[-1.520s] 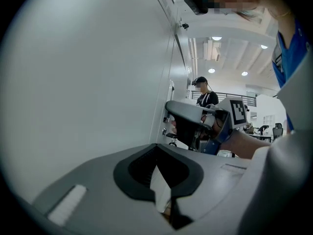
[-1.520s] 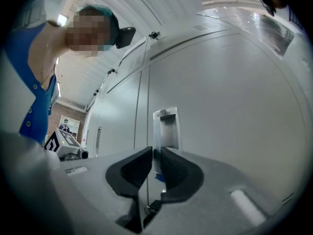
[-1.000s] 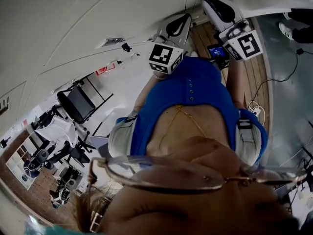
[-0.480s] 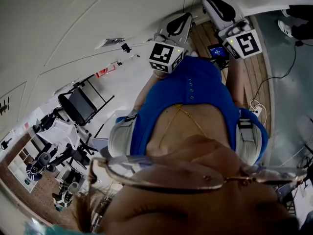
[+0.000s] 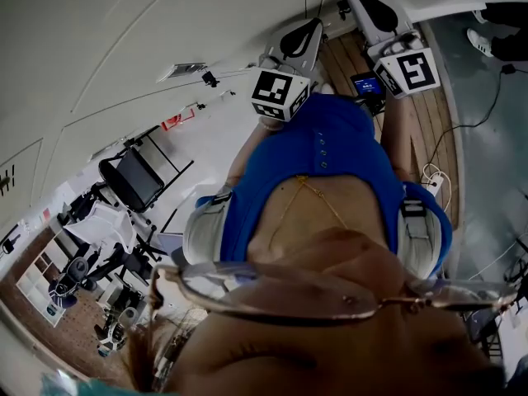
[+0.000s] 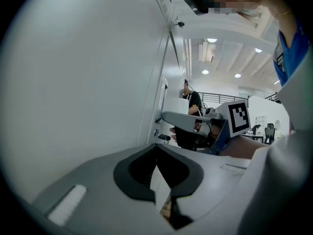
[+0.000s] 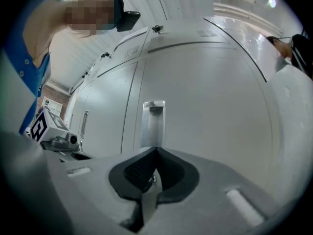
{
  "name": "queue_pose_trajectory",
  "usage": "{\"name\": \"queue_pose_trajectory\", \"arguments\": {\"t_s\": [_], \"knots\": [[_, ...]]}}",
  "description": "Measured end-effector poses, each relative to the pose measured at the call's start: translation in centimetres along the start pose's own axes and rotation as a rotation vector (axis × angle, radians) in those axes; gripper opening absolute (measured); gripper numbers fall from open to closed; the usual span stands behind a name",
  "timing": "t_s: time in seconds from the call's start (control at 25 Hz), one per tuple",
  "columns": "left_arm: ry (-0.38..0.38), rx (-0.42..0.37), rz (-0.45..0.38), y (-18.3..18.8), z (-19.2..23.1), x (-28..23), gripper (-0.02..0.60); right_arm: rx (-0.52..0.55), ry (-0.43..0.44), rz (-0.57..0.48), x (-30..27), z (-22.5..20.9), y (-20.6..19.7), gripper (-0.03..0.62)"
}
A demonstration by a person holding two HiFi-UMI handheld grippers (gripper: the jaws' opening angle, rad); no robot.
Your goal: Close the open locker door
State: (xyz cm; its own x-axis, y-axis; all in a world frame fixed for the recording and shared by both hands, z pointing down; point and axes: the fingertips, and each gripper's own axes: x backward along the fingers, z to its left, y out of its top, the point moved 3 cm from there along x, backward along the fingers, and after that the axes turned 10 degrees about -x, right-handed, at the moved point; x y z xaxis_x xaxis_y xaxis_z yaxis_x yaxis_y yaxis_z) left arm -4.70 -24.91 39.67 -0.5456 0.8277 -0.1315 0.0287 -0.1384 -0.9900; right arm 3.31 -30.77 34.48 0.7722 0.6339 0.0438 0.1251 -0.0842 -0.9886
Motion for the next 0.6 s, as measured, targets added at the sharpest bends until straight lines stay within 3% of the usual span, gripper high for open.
{"name": "queue_pose_trajectory", "arguments": {"t_s": [0.6], "knots": [[0.009, -0.023, -0.030, 1.0, -1.1, -1.2, 0.000, 0.001, -0.035, 0.034, 2.7, -0.5, -1.0, 0.002]]}}
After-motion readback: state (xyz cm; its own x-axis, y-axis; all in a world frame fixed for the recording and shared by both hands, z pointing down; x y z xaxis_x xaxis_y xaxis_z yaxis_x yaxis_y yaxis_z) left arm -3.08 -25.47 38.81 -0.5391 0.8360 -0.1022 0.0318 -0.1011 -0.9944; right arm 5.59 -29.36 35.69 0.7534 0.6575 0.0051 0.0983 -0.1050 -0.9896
